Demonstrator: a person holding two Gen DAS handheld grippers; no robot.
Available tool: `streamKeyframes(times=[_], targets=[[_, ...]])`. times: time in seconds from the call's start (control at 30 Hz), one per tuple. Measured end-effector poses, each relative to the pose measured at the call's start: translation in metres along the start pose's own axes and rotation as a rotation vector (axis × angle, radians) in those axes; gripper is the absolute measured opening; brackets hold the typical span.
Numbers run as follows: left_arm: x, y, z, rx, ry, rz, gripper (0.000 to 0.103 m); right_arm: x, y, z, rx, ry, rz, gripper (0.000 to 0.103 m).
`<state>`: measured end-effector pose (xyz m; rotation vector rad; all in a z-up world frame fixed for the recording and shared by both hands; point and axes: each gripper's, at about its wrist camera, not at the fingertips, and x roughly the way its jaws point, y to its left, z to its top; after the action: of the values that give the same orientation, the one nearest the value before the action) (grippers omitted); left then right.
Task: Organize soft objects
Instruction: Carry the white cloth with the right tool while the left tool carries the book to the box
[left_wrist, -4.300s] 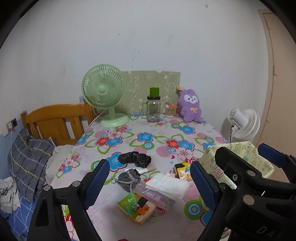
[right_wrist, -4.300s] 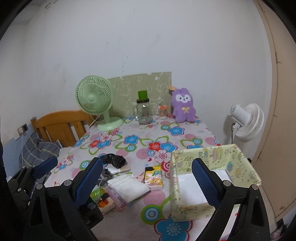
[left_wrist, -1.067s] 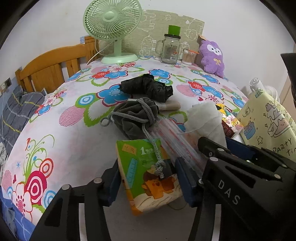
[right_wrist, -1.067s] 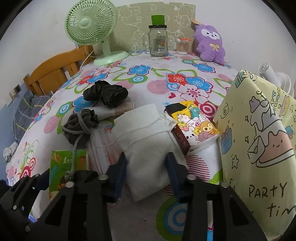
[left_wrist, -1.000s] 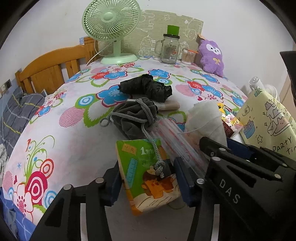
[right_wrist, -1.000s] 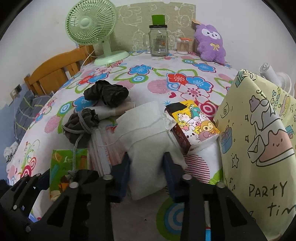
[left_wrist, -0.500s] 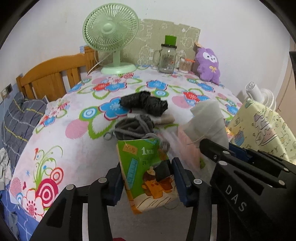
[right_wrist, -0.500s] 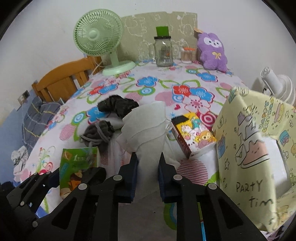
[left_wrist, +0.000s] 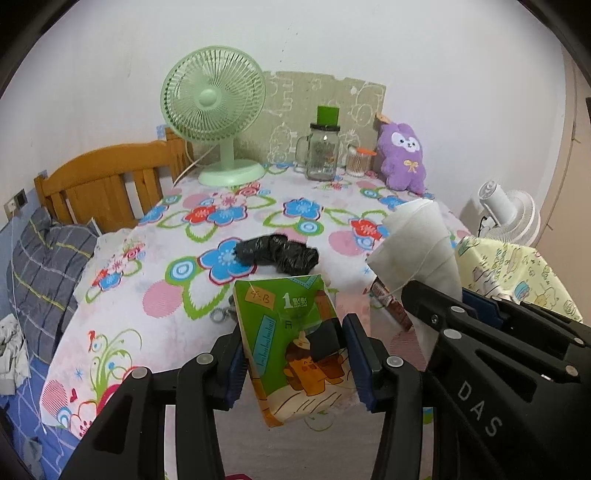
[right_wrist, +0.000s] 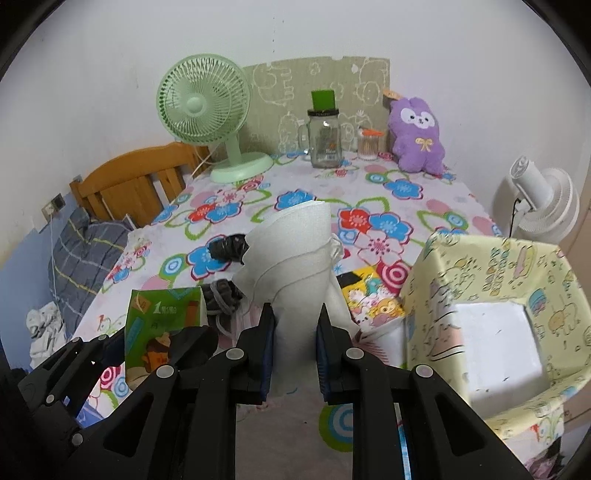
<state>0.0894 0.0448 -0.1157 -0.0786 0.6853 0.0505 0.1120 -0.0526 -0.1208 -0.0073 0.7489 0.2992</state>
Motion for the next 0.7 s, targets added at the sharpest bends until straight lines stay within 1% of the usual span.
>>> streamKeyframes(times=[0.37,0.7], targets=[[-0.027,-0.014,0.017,0.021,-0.064,-0.016,0.049,-0.035,-0.008,0.014,0.003,-0.063,-0.016,0.022],[-0.038,-0.033,0.023,0.031,-0.092,-0.025,0.049,-0.054,-0.026,0.020,0.014,-0.096,-0.021,0.022]])
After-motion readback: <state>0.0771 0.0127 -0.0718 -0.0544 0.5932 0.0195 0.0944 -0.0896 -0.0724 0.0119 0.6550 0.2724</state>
